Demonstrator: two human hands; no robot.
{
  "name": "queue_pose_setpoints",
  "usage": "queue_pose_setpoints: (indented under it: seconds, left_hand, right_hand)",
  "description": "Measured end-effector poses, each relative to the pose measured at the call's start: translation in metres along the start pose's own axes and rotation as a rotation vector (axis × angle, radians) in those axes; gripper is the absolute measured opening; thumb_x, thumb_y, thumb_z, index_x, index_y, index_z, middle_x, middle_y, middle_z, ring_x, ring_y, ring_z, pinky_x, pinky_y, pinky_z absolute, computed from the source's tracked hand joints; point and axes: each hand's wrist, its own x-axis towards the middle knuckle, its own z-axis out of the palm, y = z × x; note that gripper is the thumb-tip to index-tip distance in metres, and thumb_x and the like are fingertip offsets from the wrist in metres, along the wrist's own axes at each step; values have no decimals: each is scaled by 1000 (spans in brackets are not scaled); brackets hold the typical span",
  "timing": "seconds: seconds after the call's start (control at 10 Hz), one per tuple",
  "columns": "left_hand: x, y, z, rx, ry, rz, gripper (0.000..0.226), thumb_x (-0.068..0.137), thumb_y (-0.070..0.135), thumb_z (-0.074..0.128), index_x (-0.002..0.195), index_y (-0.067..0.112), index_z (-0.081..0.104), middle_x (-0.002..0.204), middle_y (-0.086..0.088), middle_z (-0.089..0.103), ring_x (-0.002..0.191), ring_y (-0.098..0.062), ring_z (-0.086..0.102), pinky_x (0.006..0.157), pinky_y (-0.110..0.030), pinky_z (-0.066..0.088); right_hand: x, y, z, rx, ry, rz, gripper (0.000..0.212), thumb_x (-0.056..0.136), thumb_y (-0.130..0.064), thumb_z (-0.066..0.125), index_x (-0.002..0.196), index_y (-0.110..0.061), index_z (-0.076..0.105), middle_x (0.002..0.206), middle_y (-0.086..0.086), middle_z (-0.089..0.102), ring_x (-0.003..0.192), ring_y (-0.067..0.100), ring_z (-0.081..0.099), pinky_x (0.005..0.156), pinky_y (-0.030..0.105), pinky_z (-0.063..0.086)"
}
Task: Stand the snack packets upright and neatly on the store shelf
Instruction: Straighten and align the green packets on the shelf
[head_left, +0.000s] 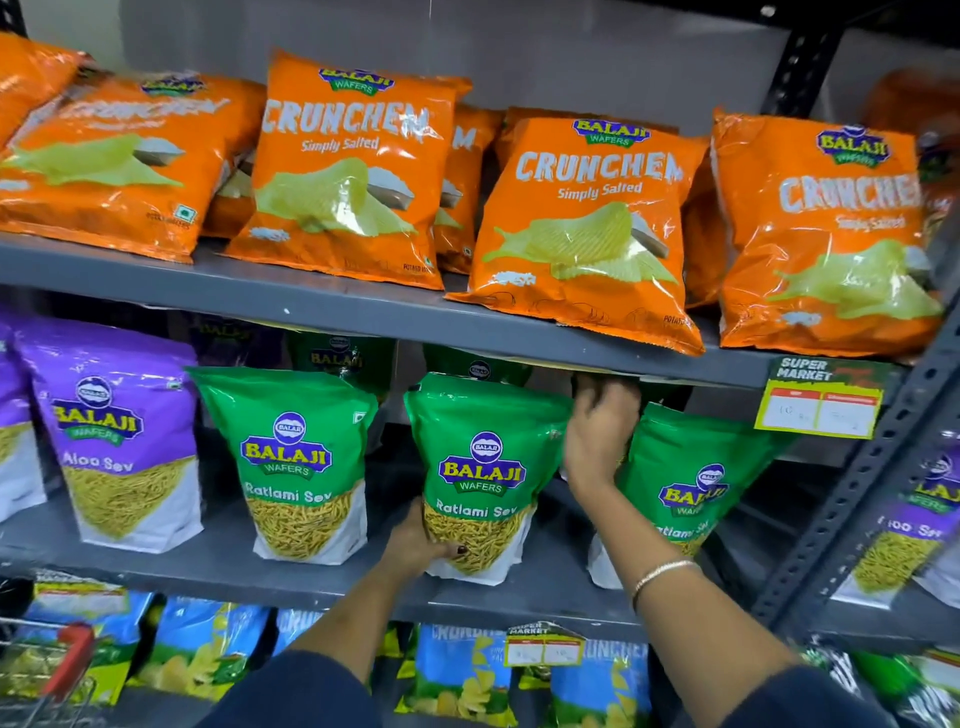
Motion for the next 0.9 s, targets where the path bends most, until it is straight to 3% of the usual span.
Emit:
queue_pose_setpoints:
  seconds: [0.1, 0.2, 0.3, 0.5, 0.7, 0.9]
  left_hand:
    - [3, 3, 1, 41, -32, -11, 88, 73, 18, 76, 142, 11, 22, 142, -13, 49, 130, -29, 47, 105, -34, 37]
    - [1, 6, 7, 70, -43, -8, 88, 72, 18, 77, 141, 11, 24, 140, -13, 51, 128, -29, 49, 104, -33, 39]
    - [-1, 9, 14, 68, -24, -1, 86, 71, 17, 77, 140, 10, 27, 137, -14, 53, 126, -29, 51, 100, -32, 41]
    - [-5, 9, 15, 48, 44, -13, 84, 69, 15, 78, 138, 9, 31, 134, -15, 56, 123, -29, 54, 99, -35, 44]
    - [-4, 5, 13, 39, 42, -21, 85, 70, 15, 78, 139, 10, 29, 135, -15, 55, 125, -29, 52, 104, -36, 41]
    - [-9, 11, 10, 33, -9, -4, 92, 69, 16, 78, 141, 10, 20, 139, -16, 49, 128, -30, 47, 107, -38, 39]
  right_hand:
    - [-28, 69, 10, 65, -359, 227, 36, 85, 8, 46, 121, 4, 49, 114, 27, 61, 107, 41, 57, 78, 32, 40]
    - [-54, 103, 23, -8, -788, 284, 60, 80, 0, 63, 134, -2, 37, 130, 18, 56, 120, 36, 52, 91, 34, 46]
    - [-66, 118, 29, 57, -889, 378, 76, 73, -4, 75, 137, -4, 35, 138, 13, 51, 130, 30, 45, 106, 38, 40]
    - [-64, 125, 31, 126, -856, 380, 70, 71, -7, 77, 132, -6, 44, 136, 12, 55, 127, 28, 49, 99, 31, 40]
    - [-68, 126, 36, 99, -845, 373, 69, 71, -12, 78, 132, -6, 45, 135, 13, 56, 126, 30, 50, 103, 40, 42]
    - [-70, 108, 26, 74, -845, 337, 90, 70, -19, 79, 141, -9, 26, 145, 11, 43, 134, 30, 40, 106, 38, 37]
